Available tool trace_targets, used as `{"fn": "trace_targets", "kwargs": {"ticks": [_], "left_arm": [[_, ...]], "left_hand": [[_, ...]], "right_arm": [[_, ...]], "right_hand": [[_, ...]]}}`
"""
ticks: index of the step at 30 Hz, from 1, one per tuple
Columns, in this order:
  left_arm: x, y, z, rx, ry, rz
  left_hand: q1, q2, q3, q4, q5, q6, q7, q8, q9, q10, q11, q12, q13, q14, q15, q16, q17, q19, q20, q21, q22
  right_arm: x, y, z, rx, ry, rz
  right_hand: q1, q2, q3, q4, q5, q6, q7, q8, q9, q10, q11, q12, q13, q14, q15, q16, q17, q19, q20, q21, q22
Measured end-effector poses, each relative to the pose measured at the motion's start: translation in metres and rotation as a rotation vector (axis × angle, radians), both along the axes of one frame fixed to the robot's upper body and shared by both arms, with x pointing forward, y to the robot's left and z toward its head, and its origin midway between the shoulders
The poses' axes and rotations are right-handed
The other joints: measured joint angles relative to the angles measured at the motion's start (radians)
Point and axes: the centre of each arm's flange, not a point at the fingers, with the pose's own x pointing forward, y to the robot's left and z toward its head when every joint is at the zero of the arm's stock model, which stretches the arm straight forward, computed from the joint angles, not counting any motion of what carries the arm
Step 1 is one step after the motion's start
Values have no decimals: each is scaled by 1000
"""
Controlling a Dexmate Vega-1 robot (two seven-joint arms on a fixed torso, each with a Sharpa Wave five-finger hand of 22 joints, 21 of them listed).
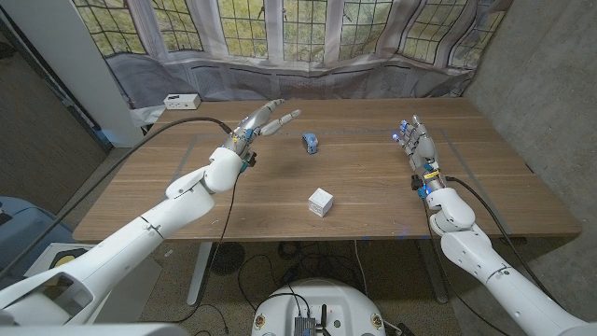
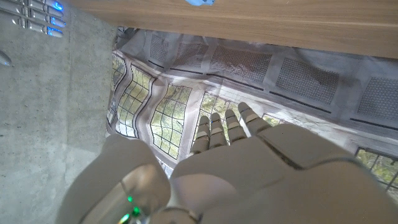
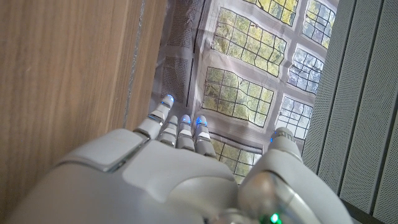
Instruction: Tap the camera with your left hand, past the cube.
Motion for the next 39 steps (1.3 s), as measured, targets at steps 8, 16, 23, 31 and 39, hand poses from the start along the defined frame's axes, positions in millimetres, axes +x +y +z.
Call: {"fn": "trace_targets", "kwargs": {"ticks": [8, 16, 23, 31, 39], "left_arm": [[-4, 12, -6, -100, 25, -91], [-2, 24, -11, -199, 69, -192], [4, 36, -15, -270, 110, -237], [17, 49, -25, -359, 160, -297], [29, 57, -34, -436, 188, -348]], "left_hand": [[0, 0, 0, 0, 0, 17, 9, 6, 0, 14, 3, 8, 0, 16, 2, 4, 0, 5, 5, 0, 0], [5, 5, 0, 0, 0, 27, 9, 6, 0, 28, 7, 15, 0, 25, 7, 8, 0, 14, 14, 0, 0], [5, 5, 0, 0, -7, 33, 3, 6, 0, 37, 16, 15, 0, 32, 4, 8, 0, 19, 20, 0, 0], [10, 0, 0, 0, -7, 33, 3, 6, 0, 43, 15, 15, 0, 41, 5, 8, 0, 37, 27, 0, 0], [10, 0, -2, -2, -7, 28, -1, 6, 0, 45, 16, 15, 0, 43, 8, 8, 0, 39, 30, 0, 0]], "right_arm": [[-4, 2, -1, -7, -5, 3], [-3, 4, -1, -15, -2, 7], [0, 3, -2, -25, 3, 12], [4, 2, -3, -32, 8, 20], [7, 1, -3, -38, 10, 26]], "right_hand": [[0, 0, 0, 0, 0, 0, 0, 0, 0, 0, 0, -1, 0, 0, 0, 0, 0, 0, 0, 0, 0], [0, 0, 0, 0, 0, 0, 0, 0, 0, 0, 0, -6, 0, 0, 0, 0, 0, 0, 0, 0, 0], [0, 0, 0, 0, 0, 36, -7, 12, 0, 0, 0, -6, 0, 0, 0, 0, 0, 0, 0, 0, 0], [0, 0, 0, 0, 0, 27, -9, 8, 0, 0, 0, -6, 0, 0, 0, 0, 0, -4, -4, 0, 0], [0, 0, 0, 0, 0, 27, -9, 8, 0, 0, 0, -6, 0, -6, -5, 0, 0, -4, -4, 0, 0]]}}
